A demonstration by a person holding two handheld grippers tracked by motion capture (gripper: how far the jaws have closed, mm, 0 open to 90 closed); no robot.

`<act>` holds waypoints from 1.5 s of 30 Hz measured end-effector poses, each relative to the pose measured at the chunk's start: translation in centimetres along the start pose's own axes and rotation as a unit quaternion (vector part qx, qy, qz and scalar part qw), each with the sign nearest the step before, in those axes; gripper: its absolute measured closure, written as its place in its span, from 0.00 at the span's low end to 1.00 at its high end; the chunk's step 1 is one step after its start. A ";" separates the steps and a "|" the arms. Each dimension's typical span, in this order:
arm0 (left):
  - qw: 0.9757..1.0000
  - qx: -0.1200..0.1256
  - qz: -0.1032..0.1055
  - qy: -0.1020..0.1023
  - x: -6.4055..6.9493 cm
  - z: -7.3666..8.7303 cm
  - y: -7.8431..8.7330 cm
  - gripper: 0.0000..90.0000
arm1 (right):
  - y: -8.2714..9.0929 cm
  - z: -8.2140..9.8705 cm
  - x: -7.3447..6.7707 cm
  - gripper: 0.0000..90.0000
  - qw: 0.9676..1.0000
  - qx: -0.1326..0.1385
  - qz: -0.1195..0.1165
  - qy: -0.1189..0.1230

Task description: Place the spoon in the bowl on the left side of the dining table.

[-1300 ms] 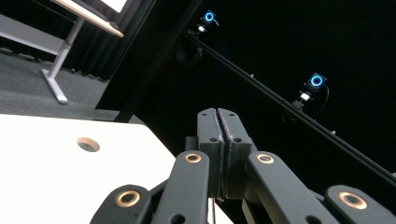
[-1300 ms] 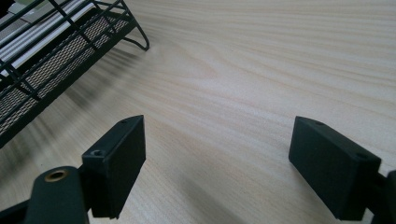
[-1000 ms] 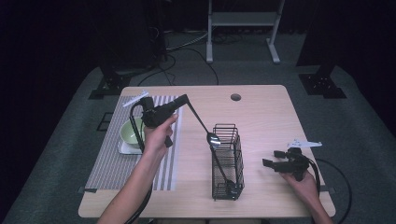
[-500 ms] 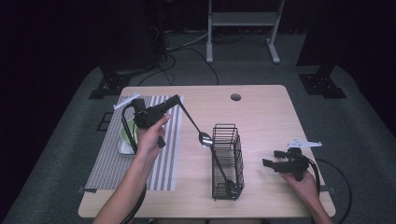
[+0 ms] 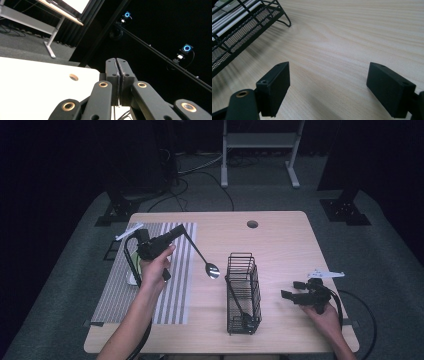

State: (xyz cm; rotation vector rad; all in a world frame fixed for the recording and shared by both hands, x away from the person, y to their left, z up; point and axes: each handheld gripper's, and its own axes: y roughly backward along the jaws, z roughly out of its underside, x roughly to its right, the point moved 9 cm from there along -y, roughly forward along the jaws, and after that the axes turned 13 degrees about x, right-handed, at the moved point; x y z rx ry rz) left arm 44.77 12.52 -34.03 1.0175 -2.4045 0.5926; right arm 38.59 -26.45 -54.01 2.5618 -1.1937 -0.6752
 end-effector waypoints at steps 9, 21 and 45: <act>1.000 0.006 -0.013 0.000 -1.0 -0.6 0.9 0.99 | 0.0 0.0 0.0 0.20 1.000 0.000 0.000 -0.001; 0.999 0.013 -0.031 -0.003 -2.3 -1.3 2.0 0.99 | 0.0 0.0 0.0 0.20 1.000 0.000 0.001 -0.001; 0.997 0.034 -0.072 -0.010 -5.2 -3.4 4.8 0.99 | 0.0 0.0 0.1 0.20 1.000 0.000 0.002 -0.002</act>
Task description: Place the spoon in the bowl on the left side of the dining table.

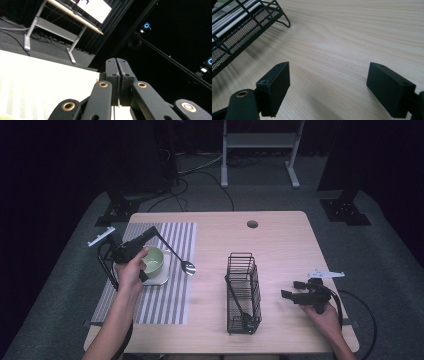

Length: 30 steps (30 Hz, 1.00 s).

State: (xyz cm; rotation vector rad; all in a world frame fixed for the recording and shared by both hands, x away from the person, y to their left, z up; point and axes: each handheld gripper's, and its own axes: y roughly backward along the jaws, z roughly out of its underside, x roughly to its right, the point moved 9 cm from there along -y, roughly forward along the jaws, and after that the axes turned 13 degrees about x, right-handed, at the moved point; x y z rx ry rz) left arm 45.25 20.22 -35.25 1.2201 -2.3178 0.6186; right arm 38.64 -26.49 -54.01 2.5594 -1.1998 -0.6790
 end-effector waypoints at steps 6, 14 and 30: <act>1.000 0.006 -0.014 -0.003 -1.0 -0.6 0.6 0.99 | 0.0 0.0 0.0 0.20 1.000 0.001 0.000 0.000; 0.999 0.021 -0.033 -0.001 -2.4 -1.7 1.6 0.99 | 0.0 0.0 0.0 0.20 1.000 0.000 0.000 0.000; 0.997 0.040 -0.060 -0.008 -4.4 -3.7 3.0 0.99 | 0.0 0.0 0.0 0.20 1.000 0.000 0.000 0.000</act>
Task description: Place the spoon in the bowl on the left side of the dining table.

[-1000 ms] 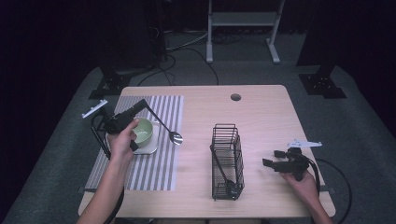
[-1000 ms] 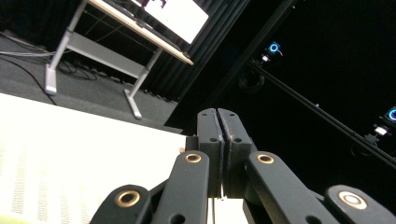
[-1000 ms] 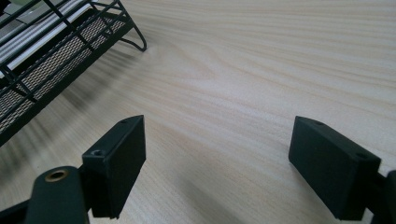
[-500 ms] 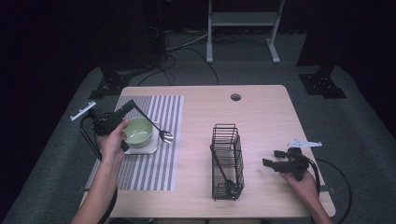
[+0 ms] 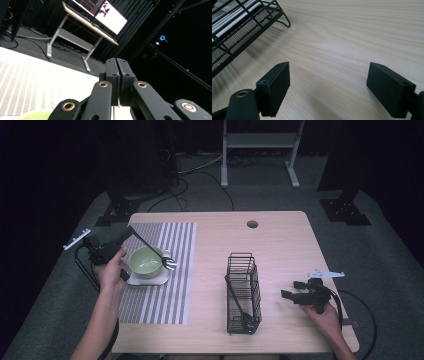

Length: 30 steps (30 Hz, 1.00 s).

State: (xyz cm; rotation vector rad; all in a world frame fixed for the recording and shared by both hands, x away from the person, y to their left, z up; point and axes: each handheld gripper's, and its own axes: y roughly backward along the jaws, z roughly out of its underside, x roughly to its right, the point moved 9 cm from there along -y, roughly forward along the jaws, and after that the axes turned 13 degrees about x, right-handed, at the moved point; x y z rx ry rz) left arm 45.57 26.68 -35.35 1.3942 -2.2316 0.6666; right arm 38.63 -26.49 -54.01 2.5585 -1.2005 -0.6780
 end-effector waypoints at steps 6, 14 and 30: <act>1.000 0.008 -0.009 0.000 -0.6 -0.6 0.3 0.99 | 0.0 0.0 0.0 0.20 1.000 0.000 0.000 0.000; 1.000 0.016 -0.025 -0.003 -1.8 -1.5 0.9 0.99 | 0.0 0.0 0.0 0.20 1.000 0.000 0.000 0.000; 0.998 0.037 -0.057 -0.006 -3.8 -3.3 1.9 0.99 | 0.0 0.0 0.0 0.20 1.000 0.000 0.000 0.000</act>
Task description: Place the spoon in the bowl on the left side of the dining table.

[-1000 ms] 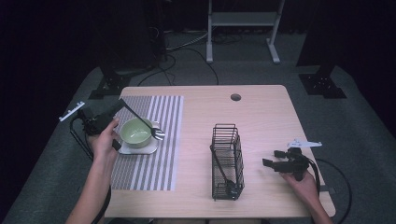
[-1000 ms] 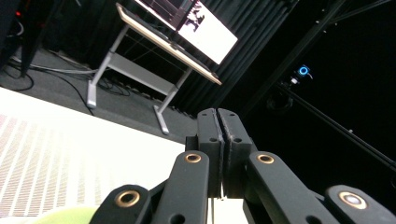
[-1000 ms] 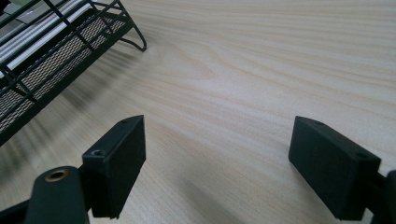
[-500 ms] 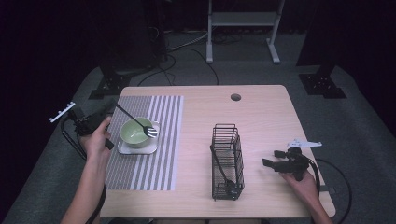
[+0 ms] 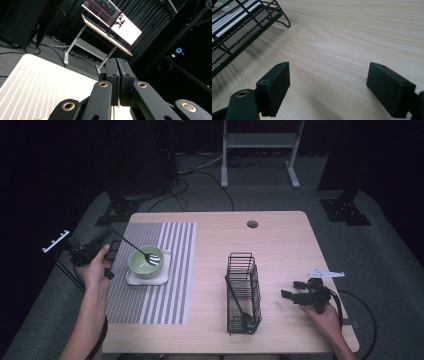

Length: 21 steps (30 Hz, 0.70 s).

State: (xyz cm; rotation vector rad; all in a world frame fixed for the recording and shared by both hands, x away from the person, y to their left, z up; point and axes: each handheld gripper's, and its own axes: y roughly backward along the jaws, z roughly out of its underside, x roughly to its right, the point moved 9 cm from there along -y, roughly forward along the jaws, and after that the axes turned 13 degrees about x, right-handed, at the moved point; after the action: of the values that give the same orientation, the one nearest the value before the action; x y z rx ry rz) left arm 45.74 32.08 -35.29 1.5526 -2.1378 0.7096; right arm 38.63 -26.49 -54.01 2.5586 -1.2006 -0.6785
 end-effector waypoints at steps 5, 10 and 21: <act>1.000 0.006 -0.013 -0.001 -0.9 -0.6 0.1 0.99 | 0.0 0.0 0.0 0.20 1.000 0.000 0.000 0.000; 1.000 0.008 -0.025 -0.002 -1.7 -0.9 0.3 0.99 | 0.0 0.0 0.0 0.20 1.000 0.000 -0.001 0.000; 0.999 0.017 -0.045 -0.006 -3.1 -1.6 0.5 0.99 | 0.0 0.0 0.0 0.20 1.000 0.000 -0.001 -0.001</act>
State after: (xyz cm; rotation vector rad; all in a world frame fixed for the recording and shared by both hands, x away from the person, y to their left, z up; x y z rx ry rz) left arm 46.23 35.52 -35.91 1.6632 -2.0605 0.7117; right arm 38.64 -26.49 -54.00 2.5603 -1.2001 -0.6822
